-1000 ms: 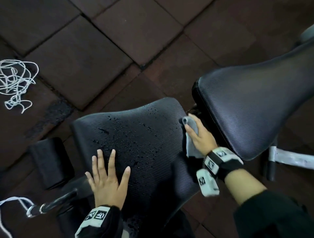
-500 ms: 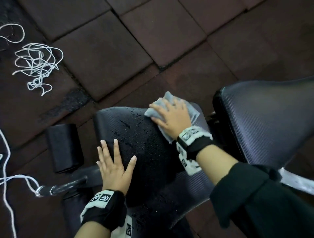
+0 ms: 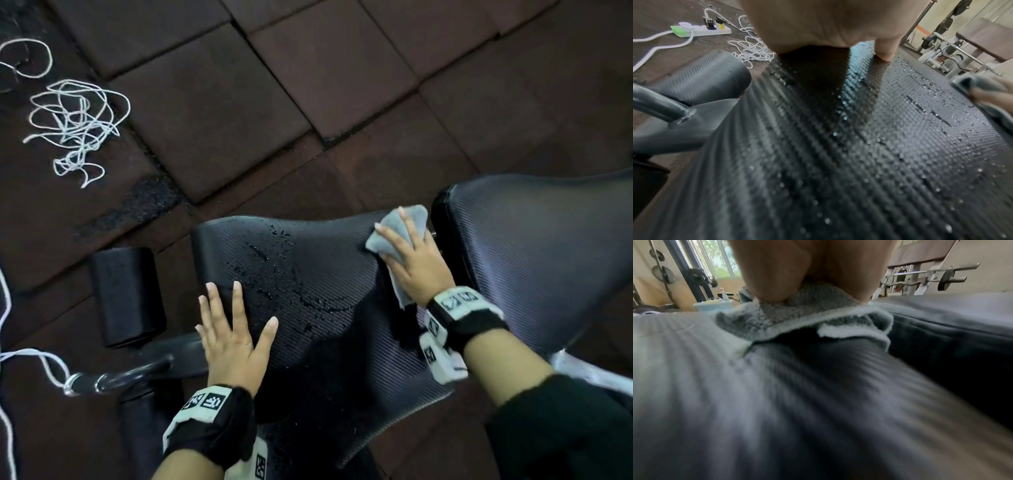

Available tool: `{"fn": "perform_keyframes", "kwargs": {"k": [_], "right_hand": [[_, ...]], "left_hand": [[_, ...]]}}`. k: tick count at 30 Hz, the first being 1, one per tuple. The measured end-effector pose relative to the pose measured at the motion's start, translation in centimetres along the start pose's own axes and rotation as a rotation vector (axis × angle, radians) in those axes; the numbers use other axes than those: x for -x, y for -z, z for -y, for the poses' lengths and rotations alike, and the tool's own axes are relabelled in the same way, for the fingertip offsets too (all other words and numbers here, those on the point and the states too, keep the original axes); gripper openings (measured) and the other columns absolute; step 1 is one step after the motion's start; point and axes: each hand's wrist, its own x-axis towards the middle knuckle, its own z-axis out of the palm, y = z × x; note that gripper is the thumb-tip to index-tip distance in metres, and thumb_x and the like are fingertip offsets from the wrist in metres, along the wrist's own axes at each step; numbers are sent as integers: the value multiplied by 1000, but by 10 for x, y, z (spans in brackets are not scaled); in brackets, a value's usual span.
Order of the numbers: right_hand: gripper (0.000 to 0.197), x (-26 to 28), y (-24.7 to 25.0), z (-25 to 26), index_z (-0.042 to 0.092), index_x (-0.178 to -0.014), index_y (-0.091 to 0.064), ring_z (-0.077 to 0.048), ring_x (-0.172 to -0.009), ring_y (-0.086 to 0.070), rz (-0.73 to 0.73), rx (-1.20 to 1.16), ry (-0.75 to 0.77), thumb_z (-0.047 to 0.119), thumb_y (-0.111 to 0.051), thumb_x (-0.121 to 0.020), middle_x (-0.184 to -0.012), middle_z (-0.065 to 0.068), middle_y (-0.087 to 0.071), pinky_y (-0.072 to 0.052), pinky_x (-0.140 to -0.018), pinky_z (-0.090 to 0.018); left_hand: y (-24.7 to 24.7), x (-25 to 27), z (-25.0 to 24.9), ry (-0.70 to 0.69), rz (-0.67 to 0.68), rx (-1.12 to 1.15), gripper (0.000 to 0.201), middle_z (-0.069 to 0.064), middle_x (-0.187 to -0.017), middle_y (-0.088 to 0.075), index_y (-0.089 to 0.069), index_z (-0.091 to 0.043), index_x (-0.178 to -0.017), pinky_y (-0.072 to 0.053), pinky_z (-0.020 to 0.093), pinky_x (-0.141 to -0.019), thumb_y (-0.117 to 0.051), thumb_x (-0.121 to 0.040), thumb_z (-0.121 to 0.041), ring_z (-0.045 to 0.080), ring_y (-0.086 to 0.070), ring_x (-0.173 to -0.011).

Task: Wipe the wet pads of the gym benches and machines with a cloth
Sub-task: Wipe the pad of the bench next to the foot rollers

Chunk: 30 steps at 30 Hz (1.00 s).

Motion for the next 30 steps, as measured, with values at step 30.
{"fn": "perform_keyframes", "kwargs": {"k": [30], "right_hand": [[54,-52,-3,75,41,-137,-43,-43,-121,-44,71,174,55,54,-25,-88,-151,-4,-36,-30,-104,-59]], "left_hand": [[-3,-1,5,-20,-40,5,82,-21,-146,40,19,-47,-142,-1,53,-115,-23,-77,-74,5,32,-138]]}}
